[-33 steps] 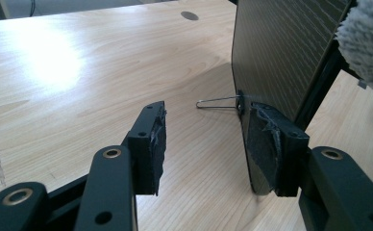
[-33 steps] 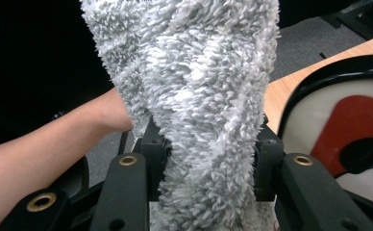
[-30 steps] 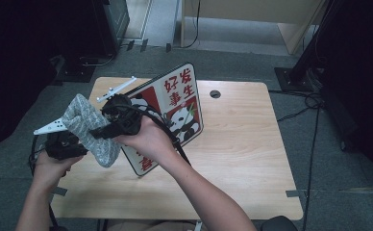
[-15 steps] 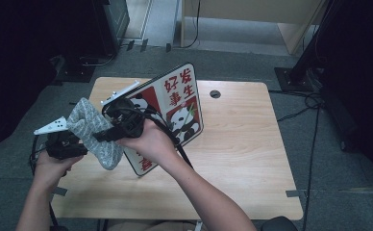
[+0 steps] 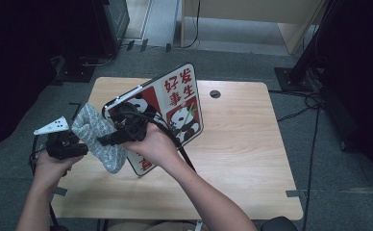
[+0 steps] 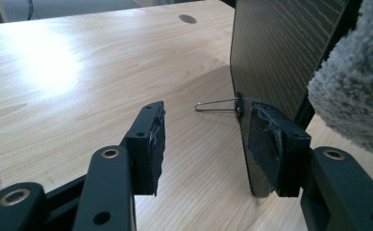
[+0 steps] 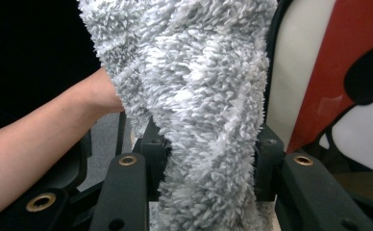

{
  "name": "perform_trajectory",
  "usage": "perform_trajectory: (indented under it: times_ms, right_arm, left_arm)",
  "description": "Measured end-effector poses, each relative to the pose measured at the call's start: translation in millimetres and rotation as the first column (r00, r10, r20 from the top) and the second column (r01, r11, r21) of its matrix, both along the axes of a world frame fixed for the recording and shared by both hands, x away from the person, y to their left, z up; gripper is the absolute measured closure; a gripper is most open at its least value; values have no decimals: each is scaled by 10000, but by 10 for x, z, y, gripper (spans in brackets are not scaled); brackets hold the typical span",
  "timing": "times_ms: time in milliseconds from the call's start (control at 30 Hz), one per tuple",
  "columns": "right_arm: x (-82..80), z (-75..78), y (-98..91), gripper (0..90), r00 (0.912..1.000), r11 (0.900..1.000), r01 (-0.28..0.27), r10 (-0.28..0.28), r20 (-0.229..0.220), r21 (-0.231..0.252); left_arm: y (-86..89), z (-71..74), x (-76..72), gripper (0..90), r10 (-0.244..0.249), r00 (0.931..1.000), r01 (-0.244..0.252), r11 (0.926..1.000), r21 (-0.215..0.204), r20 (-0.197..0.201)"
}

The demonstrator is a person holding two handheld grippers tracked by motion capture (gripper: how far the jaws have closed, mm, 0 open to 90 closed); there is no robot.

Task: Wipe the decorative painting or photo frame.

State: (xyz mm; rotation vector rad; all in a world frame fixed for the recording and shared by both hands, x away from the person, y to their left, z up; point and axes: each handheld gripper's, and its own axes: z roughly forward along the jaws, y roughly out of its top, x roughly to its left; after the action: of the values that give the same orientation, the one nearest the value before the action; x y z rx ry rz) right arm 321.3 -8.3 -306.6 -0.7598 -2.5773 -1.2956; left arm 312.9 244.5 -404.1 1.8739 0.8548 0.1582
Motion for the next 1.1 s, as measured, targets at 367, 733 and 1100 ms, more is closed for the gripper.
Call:
perform_trajectory:
  times_ms: [367,733,1100]
  right_arm:
    - [-17,-121,-14,606,10000,9999,-12,11,-66,-147]
    - [-43,-254,-38,606,9999,9995,-112,111,-14,-285]
    - [-88,-432,-84,606,9994,9991,-305,310,165,-305]
  left_arm:
    - [-2,-5,-1,482,2,10000,-2,10000,11,-5]
    - [14,-10,2,482,49,10000,-49,10000,13,14]
    - [9,-13,3,480,52,10000,-52,10000,28,8]
